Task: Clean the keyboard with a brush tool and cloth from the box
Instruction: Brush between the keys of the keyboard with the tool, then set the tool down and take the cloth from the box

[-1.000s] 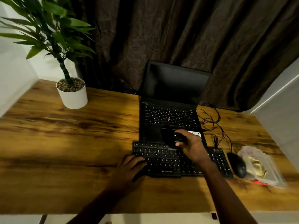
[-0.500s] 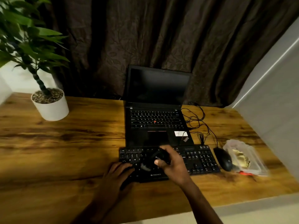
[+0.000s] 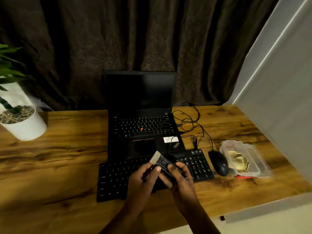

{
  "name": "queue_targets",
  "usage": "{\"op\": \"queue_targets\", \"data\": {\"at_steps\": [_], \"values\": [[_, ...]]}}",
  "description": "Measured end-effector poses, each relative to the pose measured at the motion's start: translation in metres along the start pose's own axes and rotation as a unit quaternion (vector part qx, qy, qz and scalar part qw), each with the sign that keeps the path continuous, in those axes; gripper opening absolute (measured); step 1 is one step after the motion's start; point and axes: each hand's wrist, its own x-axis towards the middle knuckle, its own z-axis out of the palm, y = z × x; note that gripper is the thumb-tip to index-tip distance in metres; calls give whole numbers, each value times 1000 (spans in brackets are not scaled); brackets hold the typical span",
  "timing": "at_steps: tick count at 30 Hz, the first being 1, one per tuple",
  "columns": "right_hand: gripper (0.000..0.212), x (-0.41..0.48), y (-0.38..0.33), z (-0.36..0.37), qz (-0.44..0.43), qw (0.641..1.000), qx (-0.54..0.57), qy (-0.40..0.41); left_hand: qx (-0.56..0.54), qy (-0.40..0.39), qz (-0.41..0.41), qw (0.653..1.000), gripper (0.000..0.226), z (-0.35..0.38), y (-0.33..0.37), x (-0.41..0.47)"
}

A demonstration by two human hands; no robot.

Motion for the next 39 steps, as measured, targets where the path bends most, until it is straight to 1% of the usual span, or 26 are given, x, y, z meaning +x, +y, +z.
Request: {"op": "queue_targets", "data": {"at_steps": [2,4,6,10,13,17,24,27,30,32,33,34,36,39], "values": [[27,-1,-10,-12,11,1000,9,-10,-49,-10,-3,999,18,20,11,4],[30,0,-20,-26,14,1000,-17,-13,-66,-27,-1,997,14,35,19,6],[32,1,-31,-42,5,999,-50,-7,-66,-43,7,997,11,51,24,5],[42,3,-53,-69,-20,990,-139,-1,-52,-65,1,997,13,84,26,3],[34,3,-71,-86,-19,984,-177,-17,-39,-71,-4,997,16,107,28,5],[26,2,-82,-107,-11,985,-173,3,-45,-83,-29,995,17,136,31,7],[36,5,-87,-140,36,994,-101,17,-53,-92,-95,990,17,174,19,5],[40,9,-91,-154,56,995,-72,29,-51,-106,-102,988,15,187,19,6],[26,12,-93,-169,77,992,-93,39,-63,-102,-129,984,14,200,17,9],[25,11,-95,-178,68,987,-144,30,-71,-103,-150,981,16,206,14,11],[29,9,-95,-182,48,981,-187,19,-71,-103,-157,980,16,209,12,12],[36,8,-96,-187,14,969,-247,9,-65,-103,-162,979,16,212,10,13],[51,9,-93,-199,-70,925,-374,12,-27,-102,-151,983,15,218,8,14],[57,15,-80,-216,-156,851,-499,41,54,-93,-95,990,11,226,3,15]]}}
